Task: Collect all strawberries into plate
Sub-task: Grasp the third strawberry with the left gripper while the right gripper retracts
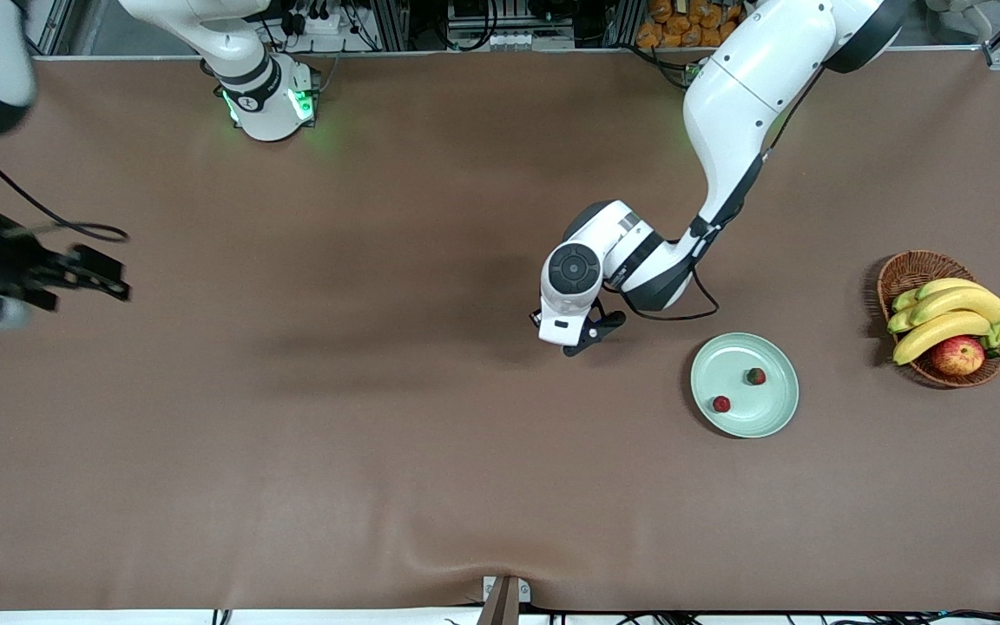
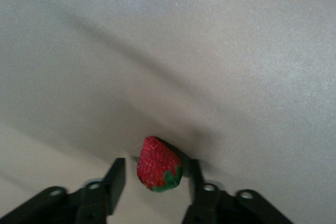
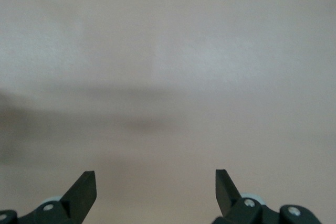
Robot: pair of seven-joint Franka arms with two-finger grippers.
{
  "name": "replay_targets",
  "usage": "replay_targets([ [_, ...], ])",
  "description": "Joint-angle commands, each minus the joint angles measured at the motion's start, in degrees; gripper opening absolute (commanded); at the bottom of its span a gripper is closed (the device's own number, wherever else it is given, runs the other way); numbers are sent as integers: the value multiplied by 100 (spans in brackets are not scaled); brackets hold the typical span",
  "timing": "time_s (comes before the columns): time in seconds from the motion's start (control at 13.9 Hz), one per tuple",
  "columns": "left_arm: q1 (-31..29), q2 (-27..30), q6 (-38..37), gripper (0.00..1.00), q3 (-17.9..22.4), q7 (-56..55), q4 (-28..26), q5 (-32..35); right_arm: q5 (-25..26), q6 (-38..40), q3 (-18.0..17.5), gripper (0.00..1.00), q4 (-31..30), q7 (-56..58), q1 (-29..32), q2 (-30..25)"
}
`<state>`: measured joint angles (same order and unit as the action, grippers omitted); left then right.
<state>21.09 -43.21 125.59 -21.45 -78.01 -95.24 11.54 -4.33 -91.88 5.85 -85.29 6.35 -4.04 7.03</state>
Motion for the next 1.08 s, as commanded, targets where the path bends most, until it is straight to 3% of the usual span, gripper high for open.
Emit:
replay_targets([
  [0.0, -61, 128, -17, 22, 36, 5, -56, 6, 11, 162, -128, 100, -418, -90, 333, -499],
  [0.07, -105, 146, -17, 7, 36, 32, -39, 6, 19, 266, -110, 100, -497, -90, 360, -640],
  [0.14, -192, 163, -17, 0, 36, 93, -12, 6, 28, 398, -84, 100, -507, -212, 360, -728],
  [0.36, -692, 409, -26, 0, 36, 549, 49, 15, 46, 724, -66, 100, -507, -757, 360, -887],
  [0.79, -2028, 621, -315, 0, 71, 2420, 23, 58, 600, 865, -102, 100, -489, -934, 351, -1133],
  [1.01, -2494, 559, -500, 0, 71, 2957, -12, 567, 600, 857, -93, 100, -498, -899, 360, -1116],
])
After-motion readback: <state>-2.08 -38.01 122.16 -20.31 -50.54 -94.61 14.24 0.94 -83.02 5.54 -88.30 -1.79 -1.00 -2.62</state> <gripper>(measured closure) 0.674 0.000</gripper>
